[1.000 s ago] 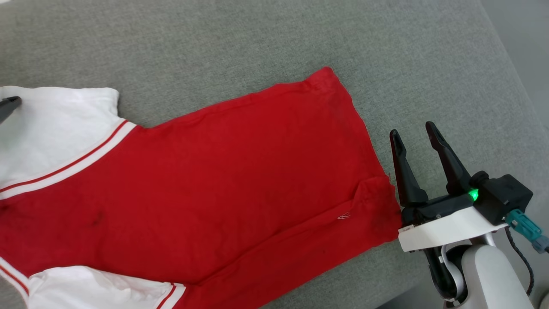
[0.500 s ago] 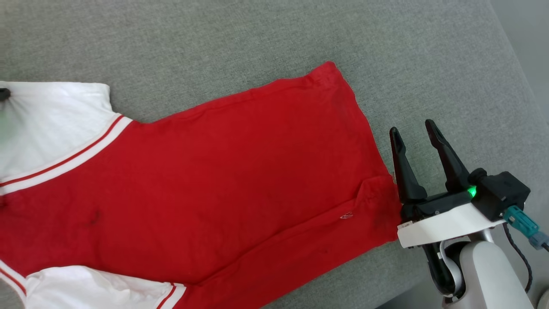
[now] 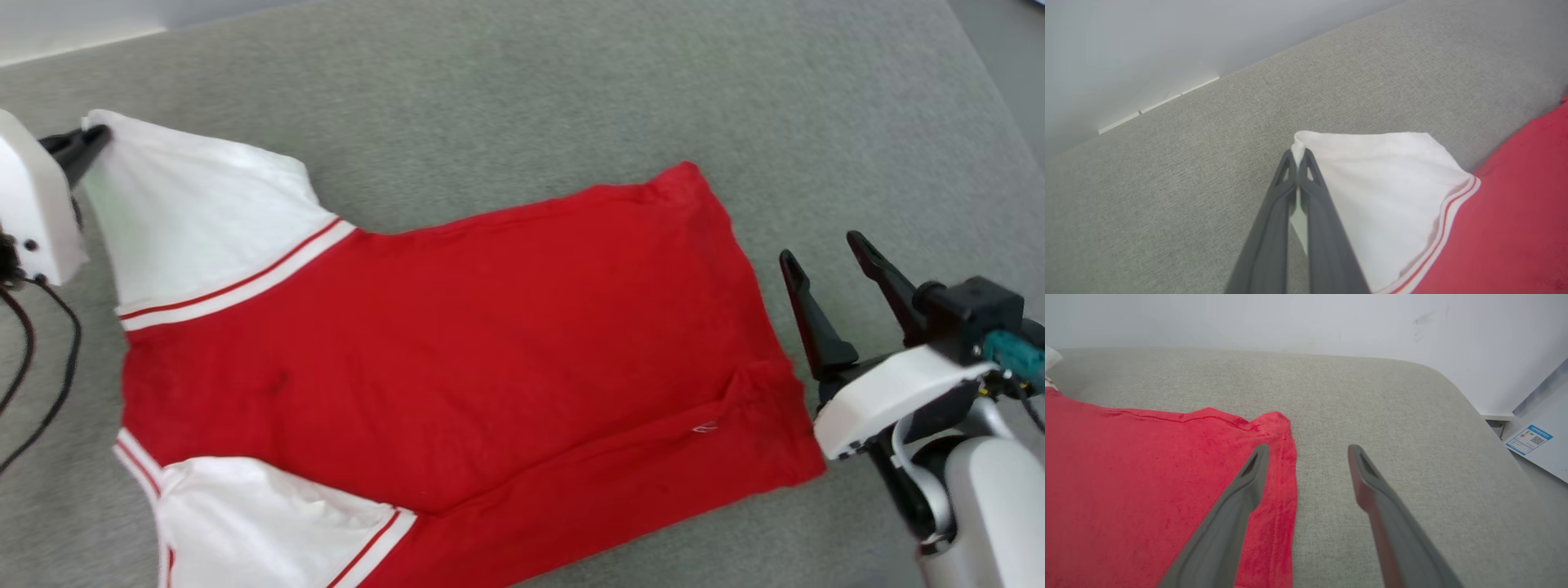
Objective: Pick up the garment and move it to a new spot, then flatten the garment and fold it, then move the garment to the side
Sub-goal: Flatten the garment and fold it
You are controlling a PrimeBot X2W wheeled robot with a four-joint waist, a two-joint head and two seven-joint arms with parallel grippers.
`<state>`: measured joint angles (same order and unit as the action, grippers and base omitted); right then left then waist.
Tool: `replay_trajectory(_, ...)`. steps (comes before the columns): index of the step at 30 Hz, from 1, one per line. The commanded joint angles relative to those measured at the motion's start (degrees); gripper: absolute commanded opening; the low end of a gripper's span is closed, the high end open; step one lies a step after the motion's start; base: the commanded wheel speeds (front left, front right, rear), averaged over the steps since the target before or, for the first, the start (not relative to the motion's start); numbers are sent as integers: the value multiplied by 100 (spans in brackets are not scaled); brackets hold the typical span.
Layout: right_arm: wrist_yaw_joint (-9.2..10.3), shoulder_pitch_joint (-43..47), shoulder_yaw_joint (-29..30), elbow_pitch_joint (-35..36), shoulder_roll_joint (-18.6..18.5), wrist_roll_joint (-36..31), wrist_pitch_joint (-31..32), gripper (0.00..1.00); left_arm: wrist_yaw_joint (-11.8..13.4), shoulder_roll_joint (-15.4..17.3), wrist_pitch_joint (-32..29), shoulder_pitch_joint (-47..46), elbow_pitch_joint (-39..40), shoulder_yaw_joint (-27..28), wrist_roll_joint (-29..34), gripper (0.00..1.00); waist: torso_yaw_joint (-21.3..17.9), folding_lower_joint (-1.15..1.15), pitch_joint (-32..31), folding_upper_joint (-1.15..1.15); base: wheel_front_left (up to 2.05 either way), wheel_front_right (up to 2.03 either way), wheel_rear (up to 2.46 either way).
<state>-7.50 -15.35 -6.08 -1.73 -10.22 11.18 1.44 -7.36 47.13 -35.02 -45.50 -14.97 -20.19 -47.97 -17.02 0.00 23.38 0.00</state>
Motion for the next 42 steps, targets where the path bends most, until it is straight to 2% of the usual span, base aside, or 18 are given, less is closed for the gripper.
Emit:
replay_trajectory(1,2,-109,-1,18,-109,66,242,100,-3,21,93,83,109,-60,3,0,248,0,-204,0,0,0,0)
replay_trajectory(8,2,-471,-190,76,-865,544,1996,100,-10,126,555,338,1068,-521,-181,0,712,0,-347,0,0,0,0)
replay_trajectory(14,2,-991,-288,-38,-1378,920,3253,100,19,195,867,769,1809,-611,-175,0,1080,0,-278,0,0,0,0)
replay_trajectory(20,2,-1767,-561,-599,-1703,1103,4081,100,203,203,1117,1139,2593,-622,-40,0,1398,0,-87,0,0,0,0)
replay_trajectory(22,3,-2031,-683,-914,-1784,1091,4282,100,272,208,1198,1282,2844,-637,21,0,1491,0,-20,0,0,0,0)
replay_trajectory(23,3,-2379,-848,-1328,-1850,1055,4494,100,340,225,1266,1412,3145,-663,92,0,1639,0,82,0,0,0,0)
replay_trajectory(29,2,-2689,-1151,-1881,-1844,1077,4559,100,423,173,1296,1503,3542,-732,154,0,1855,0,271,0,0,0,0)
replay_trajectory(37,-31,-2395,-1880,-2442,-1739,1287,4798,100,424,99,1368,1456,3615,-789,203,0,2004,0,358,0,0,0,0)
replay_trajectory(38,-33,-2351,-1935,-2494,-1724,1317,4834,91,421,97,1381,1469,3591,-793,209,0,2010,0,350,0,0,0,0)
replay_trajectory(39,-33,-2323,-1978,-2537,-1723,1347,4831,43,418,97,1400,1484,3570,-793,217,0,2015,0,339,0,0,0,0)
replay_trajectory(40,-33,-2317,-1996,-2572,-1726,1352,4796,12,420,91,1413,1500,3541,-793,222,0,2015,0,322,0,0,0,0)
replay_trajectory(41,-33,-2322,-1975,-2608,-1732,1358,4733,0,425,80,1432,1520,3514,-795,221,0,2014,0,301,0,0,0,0)
replay_trajectory(42,-27,-2336,-1932,-2645,-1745,1356,4667,0,422,76,1458,1544,3477,-803,220,0,2009,0,265,0,0,0,0)
